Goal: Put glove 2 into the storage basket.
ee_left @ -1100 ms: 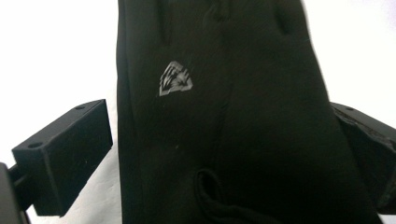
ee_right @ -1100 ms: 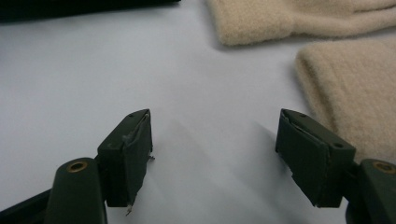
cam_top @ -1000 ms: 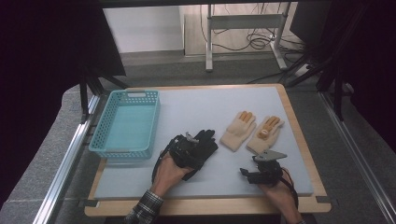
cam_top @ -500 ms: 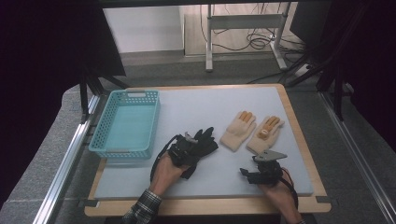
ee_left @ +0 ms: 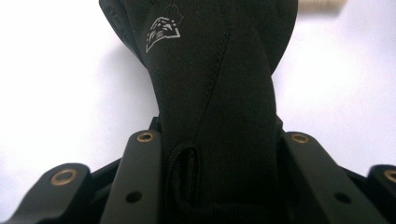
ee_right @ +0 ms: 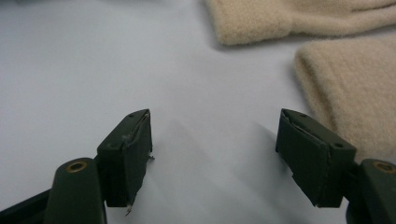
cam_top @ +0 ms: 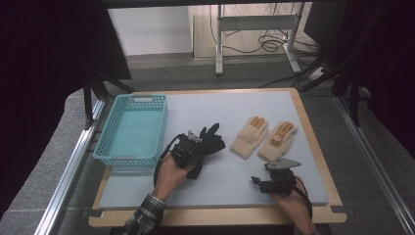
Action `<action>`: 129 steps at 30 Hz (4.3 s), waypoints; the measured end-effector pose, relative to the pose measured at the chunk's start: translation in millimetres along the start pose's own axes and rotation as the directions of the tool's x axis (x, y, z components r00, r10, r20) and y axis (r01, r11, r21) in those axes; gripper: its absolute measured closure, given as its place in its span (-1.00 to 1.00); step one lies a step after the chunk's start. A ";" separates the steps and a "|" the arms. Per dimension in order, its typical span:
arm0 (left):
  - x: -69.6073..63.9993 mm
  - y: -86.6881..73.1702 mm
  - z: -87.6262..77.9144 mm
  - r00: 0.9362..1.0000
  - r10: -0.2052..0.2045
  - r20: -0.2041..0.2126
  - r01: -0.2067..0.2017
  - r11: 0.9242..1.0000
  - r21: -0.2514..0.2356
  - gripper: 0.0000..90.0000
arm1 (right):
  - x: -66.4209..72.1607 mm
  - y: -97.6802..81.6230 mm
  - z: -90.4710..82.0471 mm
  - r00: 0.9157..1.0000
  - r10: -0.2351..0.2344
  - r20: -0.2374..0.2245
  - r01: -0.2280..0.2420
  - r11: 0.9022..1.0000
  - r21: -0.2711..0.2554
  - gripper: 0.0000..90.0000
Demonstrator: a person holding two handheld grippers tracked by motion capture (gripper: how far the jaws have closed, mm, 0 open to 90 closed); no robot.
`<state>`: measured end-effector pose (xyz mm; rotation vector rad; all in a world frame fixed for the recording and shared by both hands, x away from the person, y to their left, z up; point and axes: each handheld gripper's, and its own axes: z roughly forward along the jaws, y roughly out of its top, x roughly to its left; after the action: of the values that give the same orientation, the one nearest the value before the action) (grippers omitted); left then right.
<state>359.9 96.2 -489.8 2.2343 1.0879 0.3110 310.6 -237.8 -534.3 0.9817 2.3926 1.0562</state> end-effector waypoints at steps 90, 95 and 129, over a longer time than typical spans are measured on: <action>217.8 -40.5 -88.3 0.875 -0.327 -0.357 0.378 0.922 0.081 -0.96 | 0.3 -2.9 -1.0 1.000 0.011 0.004 -0.011 1.000 -0.016 -0.42; 204.4 -38.4 -93.1 0.903 -0.316 -0.290 0.337 0.941 0.025 -0.95 | 0.4 -2.9 -1.0 1.000 0.011 0.005 -0.011 1.000 -0.016 -0.42; 41.7 -14.1 -80.8 0.998 0.059 -0.035 -0.063 0.990 -0.127 -0.95 | 0.4 -3.0 -1.0 1.000 0.013 0.004 -0.013 1.000 -0.016 -0.42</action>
<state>340.4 170.0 -438.4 2.1579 0.9891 0.4310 308.4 -239.4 -535.9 0.9949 2.3737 1.0751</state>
